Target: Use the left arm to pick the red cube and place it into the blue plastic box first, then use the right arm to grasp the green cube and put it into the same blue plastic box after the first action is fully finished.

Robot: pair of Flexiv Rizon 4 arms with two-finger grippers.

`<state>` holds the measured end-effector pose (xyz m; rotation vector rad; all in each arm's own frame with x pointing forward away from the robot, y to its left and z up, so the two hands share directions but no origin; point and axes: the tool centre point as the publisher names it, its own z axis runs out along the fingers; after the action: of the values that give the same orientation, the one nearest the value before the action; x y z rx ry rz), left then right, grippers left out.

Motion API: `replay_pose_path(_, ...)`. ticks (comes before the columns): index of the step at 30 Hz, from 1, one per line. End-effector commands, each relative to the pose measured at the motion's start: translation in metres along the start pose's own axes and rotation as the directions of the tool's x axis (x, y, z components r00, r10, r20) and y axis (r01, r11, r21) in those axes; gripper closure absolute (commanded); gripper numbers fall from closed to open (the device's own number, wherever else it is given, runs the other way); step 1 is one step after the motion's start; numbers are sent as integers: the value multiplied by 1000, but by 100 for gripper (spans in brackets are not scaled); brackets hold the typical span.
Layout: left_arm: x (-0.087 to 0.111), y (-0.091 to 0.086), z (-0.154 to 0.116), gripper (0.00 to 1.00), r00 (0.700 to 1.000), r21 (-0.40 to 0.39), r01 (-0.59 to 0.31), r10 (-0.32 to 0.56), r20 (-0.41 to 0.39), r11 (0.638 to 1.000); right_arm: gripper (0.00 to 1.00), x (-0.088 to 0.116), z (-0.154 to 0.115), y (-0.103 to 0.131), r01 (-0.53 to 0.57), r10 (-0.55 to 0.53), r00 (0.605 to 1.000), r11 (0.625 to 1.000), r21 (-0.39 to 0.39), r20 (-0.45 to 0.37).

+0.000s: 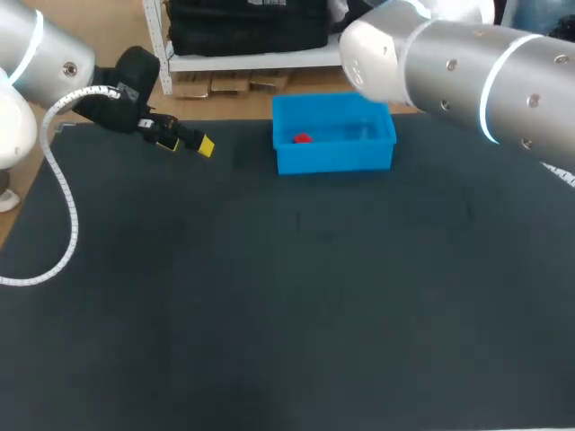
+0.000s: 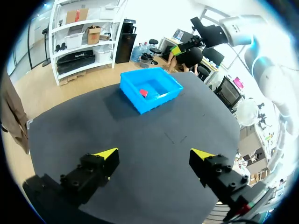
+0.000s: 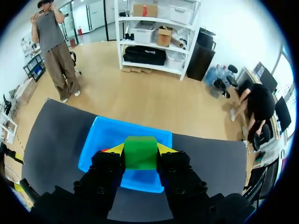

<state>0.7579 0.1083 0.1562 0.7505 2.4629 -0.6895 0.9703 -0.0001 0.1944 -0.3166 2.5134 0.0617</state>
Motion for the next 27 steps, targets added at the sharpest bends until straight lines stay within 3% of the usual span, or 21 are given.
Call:
replay_pose_path(1, -1, 2, 0, 0, 1000, 5, -2, 2, -1, 1000, 100, 8, -2, 1, 10, -11, 999, 1000, 7, 41)
replay_pose_path(8, -1, 2, 0, 0, 1000, 5, -2, 2, -1, 1000, 100, 8, -1, 4, 24, -24, 998, 1000, 12, 55)
replay_pose_path(14, -1, 2, 0, 0, 1000, 5, -2, 2, -1, 1000, 100, 9, 1, 5, 99, -103, 994, 991, 90, 43)
replay_pose_path(22, -1, 2, 0, 0, 1000, 5, -2, 2, -1, 1000, 100, 10, 2, 6, 143, -149, 988, 980, 135, 33)
replay_pose_path(27, -1, 2, 0, 0, 1000, 5, -2, 2, -1, 1000, 100, 10, 3, 7, 133, -138, 990, 983, 126, 36)
